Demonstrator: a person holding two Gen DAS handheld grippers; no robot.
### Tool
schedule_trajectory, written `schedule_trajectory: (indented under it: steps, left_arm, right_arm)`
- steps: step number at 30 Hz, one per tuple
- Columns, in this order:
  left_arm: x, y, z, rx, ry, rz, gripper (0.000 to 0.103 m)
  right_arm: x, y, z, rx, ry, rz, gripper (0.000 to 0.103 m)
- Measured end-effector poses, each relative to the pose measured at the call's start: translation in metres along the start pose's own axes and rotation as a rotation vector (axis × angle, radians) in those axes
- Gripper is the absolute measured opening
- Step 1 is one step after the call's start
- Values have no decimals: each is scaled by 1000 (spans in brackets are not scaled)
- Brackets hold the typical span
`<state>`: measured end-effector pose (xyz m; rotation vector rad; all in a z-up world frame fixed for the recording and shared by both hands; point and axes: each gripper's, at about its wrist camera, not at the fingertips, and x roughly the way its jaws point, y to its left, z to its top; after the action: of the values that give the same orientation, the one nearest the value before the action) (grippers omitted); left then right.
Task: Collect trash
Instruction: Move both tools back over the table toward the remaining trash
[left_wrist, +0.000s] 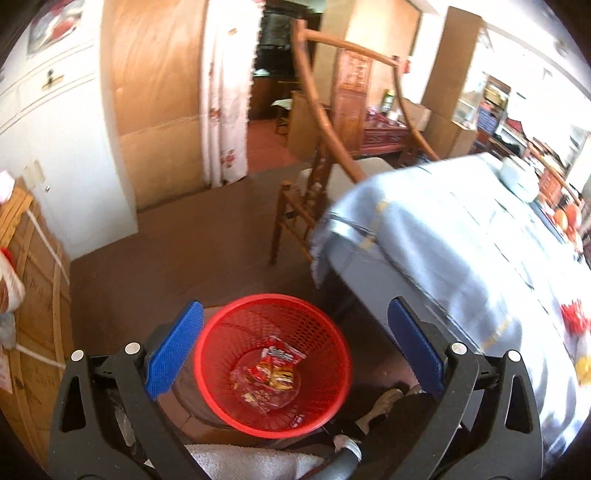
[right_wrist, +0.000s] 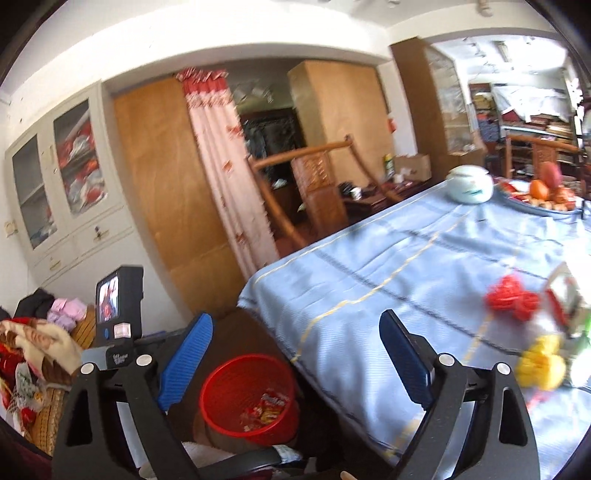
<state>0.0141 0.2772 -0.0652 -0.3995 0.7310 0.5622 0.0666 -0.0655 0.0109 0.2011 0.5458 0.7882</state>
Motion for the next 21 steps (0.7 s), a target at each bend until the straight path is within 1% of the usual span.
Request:
schedule_trajectory:
  steps: [4,6,8,11,15,17,18,21]
  left_arm:
    - [-7,-27,-8,76,2,-36,96]
    - [-11,-43,-13,120,8,-65,96]
    - [-14,-60,-20,162,14,-97,96]
    - [-20,-93,-29,241,24,-156,96]
    - [-28,-146,-37,367,33,-280,96]
    - [-34,-172,-41,417,36,-344,96]
    - [-36,-190,-43,453,45,-393,96]
    - [-37,-228,-50,527,67,-490,96]
  right_arm:
    - [-38,-30,1,39,-85,-83,97]
    - [-55,-48,0,67,-116,-122,97]
    - [-72,-69,-4,89,-140,-188,97]
    - [-90,-94,-10,95,-155,-310,97]
    - [-113,-132,-21,134,-161,-432,97]
    - [-122,-147,-25,168,-165,-464,98]
    - [-128,-158,-28,193,-169,-484,98]
    - [-140,-180,-35,240,-180,-527,98]
